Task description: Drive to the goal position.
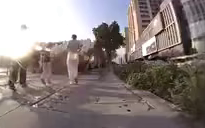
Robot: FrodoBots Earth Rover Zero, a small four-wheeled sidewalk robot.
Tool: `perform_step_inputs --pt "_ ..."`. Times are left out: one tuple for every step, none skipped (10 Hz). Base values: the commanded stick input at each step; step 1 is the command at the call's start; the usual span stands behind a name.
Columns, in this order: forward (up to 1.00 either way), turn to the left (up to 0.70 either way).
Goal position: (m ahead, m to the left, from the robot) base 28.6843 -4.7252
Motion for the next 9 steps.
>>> perform_step_inputs --pt "0.45 0.0" --pt "0.45 0.0" --pt "0.45 0.0" --pt "0.45 0.0" --pt "0.45 0.0" --pt "0.45 0.0" --pt "0.45 0.0" --pt "0.45 0.0" --pt "0.45 0.0"
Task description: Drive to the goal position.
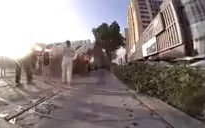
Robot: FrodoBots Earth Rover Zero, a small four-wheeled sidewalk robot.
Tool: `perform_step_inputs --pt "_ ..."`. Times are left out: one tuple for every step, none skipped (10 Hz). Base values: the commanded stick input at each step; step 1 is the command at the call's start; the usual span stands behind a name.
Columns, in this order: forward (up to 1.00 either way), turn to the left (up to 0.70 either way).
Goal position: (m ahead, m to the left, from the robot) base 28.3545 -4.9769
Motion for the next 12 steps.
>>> perform_step_inputs --pt "0.45 0.0" --pt "0.45 0.0" --pt "0.45 0.0" --pt "0.45 0.0" --pt "0.45 0.0" --pt "0.45 0.0" --pt "0.45 0.0" --pt "0.45 0.0" --pt "0.45 0.0" --pt "0.45 0.0" --pt "0.45 0.0" --pt "0.45 0.0"
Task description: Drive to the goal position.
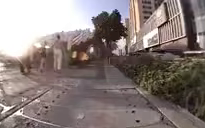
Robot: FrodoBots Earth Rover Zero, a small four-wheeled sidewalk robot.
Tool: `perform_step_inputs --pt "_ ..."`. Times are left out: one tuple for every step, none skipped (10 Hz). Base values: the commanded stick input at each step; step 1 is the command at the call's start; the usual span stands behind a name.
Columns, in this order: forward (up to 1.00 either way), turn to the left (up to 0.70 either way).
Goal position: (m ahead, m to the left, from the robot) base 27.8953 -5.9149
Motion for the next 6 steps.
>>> perform_step_inputs --pt "0.45 0.0" --pt "0.45 0.0" --pt "0.45 0.0" --pt "0.45 0.0" --pt "0.45 0.0" --pt "0.45 0.0"
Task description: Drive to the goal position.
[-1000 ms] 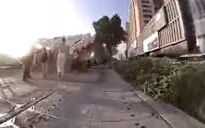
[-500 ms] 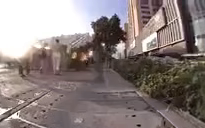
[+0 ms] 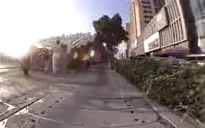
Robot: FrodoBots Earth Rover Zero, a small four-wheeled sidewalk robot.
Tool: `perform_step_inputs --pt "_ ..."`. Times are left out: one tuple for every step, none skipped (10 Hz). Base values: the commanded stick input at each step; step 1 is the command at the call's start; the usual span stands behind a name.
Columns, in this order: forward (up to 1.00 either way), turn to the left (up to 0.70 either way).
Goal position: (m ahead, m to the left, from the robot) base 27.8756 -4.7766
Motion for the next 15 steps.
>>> perform_step_inputs --pt "0.45 0.0" --pt "0.45 0.0" --pt "0.45 0.0" --pt "0.45 0.0" --pt "0.45 0.0" --pt "0.45 0.0" --pt "0.45 0.0" --pt "0.45 0.0" --pt "0.45 0.0" --pt "0.45 0.0" --pt "0.45 0.0" --pt "0.45 0.0" --pt "0.45 0.0" --pt "0.45 0.0" --pt "0.45 0.0"
